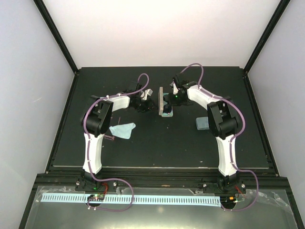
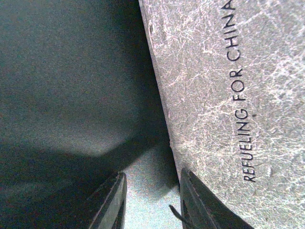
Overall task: Organize the sunglasses
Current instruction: Adjust the sunglasses in the sunglasses case.
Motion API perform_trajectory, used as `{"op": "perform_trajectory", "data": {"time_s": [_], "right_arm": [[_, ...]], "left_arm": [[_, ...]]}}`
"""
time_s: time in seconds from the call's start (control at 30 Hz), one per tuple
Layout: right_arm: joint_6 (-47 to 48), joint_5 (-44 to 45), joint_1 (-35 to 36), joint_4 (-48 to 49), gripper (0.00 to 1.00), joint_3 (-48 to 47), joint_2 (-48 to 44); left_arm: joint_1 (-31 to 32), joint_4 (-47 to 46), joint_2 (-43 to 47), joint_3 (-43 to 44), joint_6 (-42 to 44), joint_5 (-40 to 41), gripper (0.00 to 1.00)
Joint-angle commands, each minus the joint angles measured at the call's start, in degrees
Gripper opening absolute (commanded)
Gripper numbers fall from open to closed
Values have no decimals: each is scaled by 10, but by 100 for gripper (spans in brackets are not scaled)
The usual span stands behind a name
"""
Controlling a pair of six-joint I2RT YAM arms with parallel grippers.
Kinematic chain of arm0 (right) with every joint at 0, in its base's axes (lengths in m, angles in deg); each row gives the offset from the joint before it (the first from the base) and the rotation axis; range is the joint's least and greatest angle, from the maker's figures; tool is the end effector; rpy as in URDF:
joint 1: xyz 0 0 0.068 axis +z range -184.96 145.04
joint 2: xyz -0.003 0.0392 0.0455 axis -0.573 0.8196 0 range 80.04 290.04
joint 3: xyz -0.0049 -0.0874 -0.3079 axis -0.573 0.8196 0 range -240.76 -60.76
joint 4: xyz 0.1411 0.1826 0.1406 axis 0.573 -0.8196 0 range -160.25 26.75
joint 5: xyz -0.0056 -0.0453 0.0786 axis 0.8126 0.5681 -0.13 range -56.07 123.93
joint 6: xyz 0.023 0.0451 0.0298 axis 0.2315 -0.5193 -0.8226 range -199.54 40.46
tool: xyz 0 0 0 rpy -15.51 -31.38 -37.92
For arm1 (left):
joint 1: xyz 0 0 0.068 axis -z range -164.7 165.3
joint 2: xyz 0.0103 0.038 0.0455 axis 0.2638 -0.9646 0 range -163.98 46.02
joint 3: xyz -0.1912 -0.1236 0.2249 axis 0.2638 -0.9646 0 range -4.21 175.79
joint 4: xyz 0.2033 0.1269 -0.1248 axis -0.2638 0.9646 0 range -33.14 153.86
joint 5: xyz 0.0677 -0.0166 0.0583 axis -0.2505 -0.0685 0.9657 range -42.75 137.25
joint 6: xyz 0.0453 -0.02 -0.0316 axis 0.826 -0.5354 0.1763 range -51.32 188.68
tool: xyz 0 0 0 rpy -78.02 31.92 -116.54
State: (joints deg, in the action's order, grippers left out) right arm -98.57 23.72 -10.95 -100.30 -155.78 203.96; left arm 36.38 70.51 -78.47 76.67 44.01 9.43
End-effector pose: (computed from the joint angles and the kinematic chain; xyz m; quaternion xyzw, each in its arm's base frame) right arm 0.4477 0.2076 0.1967 -0.0609 0.9724 0.1571 0.1611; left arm 0.4391 -0.1972 0.1486 0.0629 0.9101 -0.3901 0.1248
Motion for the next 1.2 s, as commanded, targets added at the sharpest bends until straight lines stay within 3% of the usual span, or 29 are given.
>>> {"op": "perform_trajectory", "data": {"time_s": [0.0,0.4,0.7,0.9,1.17], "right_arm": [[8,-37,-2,2,1,-20,18],[11,-31,-3,-6,1,-32,29],[-14,2,-8,58,14,29,-51],[-39,55,-25,94,17,90,-78],[-23,46,-27,69,16,81,-28]], "left_arm": [[4,47,-12,0,-3,20,32],[5,51,-9,3,-3,23,32],[-1,36,29,-1,-28,66,32],[-18,-51,79,-60,-85,67,33],[-18,-215,82,-101,-145,-71,38]]}}
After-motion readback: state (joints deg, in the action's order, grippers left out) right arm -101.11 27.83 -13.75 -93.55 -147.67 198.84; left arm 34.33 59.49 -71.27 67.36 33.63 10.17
